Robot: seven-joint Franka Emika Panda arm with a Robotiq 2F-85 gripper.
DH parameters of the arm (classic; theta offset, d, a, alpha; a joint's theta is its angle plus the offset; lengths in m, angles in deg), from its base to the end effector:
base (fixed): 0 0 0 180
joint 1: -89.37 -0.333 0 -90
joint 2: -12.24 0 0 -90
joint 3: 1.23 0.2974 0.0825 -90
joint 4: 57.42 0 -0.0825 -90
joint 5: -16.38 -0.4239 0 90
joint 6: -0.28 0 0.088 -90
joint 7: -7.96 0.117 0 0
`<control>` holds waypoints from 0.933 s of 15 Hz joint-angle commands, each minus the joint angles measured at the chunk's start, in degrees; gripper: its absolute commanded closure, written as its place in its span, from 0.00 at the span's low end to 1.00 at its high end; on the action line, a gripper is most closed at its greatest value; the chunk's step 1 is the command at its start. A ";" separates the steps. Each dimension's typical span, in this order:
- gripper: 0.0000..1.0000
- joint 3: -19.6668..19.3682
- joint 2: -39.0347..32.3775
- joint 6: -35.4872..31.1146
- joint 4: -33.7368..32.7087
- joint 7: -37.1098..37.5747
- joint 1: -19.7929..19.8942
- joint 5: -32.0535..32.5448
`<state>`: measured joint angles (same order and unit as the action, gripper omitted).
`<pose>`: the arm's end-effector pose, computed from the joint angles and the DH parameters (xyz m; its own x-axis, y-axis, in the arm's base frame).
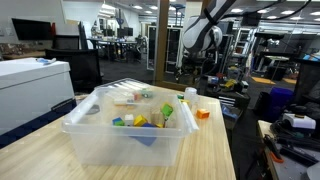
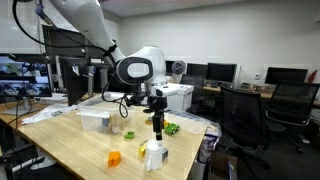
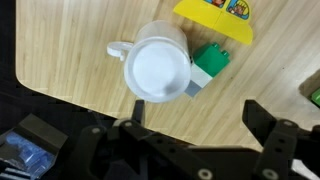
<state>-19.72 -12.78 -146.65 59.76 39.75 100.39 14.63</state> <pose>0.5440 -0.3103 0.1877 0.4868 -0.8606 0.1495 -0.8727 -0.4863 0.0427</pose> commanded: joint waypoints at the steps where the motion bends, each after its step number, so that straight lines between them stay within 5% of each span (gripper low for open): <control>1: 0.00 0.38 1.32 -0.90 1.65 -1.96 0.38 -1.99; 14: 0.00 -0.78 -4.29 1.98 0.92 -0.83 0.95 -2.28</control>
<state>-20.35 -16.21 -145.57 60.66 39.75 101.11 13.78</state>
